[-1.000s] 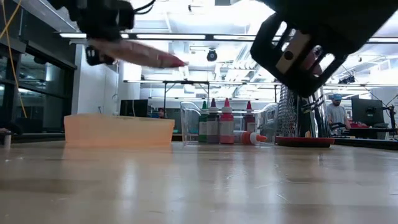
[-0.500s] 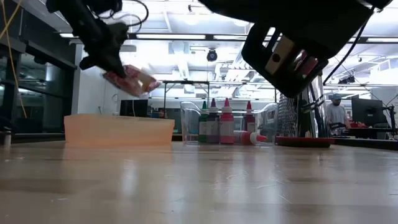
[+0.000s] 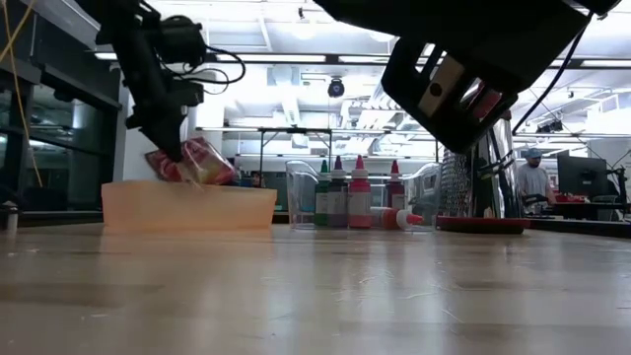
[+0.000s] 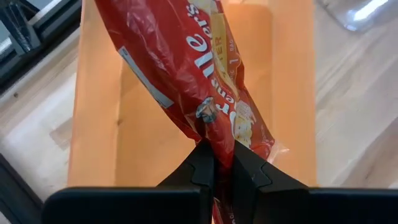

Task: Pick & Place Food Item
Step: Put the red popcorn bag into the orange bin, then return to Home Position

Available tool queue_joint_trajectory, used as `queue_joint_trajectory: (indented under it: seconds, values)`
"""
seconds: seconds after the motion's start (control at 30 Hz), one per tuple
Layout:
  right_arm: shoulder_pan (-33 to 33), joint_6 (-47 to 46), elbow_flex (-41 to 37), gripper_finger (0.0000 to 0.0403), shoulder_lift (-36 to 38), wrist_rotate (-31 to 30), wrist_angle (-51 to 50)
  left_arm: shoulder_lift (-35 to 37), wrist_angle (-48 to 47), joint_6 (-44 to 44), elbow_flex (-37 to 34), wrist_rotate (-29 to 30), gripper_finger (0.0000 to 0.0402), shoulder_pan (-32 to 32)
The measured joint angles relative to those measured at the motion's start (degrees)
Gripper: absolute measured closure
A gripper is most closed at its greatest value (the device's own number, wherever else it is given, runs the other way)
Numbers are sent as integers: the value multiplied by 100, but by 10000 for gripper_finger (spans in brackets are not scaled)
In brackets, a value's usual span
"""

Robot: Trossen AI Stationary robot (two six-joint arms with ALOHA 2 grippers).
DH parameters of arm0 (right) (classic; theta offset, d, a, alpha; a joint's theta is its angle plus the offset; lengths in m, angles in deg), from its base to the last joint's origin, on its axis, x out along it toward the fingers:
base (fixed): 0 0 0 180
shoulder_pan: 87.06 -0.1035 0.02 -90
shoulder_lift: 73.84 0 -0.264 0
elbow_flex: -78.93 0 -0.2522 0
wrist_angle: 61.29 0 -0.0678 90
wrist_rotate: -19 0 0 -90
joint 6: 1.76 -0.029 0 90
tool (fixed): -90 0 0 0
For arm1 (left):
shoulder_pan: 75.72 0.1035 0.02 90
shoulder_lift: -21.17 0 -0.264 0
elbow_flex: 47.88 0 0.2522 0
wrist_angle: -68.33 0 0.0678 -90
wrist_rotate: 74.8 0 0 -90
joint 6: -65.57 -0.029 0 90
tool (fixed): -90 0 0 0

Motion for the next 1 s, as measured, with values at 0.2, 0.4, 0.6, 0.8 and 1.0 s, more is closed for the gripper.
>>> queue_joint_trajectory:
  seconds: [0.2,0.4,0.6,0.8,1.0]
  values:
    - [0,32,0,310,0,-122,-2,-221,-32,-436,0,-142,383,115]
    - [2,49,0,310,0,-144,-4,-286,-64,-584,0,-590,375,113]
    - [4,49,0,310,0,-144,-4,-292,-124,-586,0,-637,328,113]
    - [4,49,0,310,0,-144,-4,-292,-110,-586,0,-633,279,113]
    - [4,49,0,310,0,-144,-4,-292,-25,-586,0,-601,271,113]
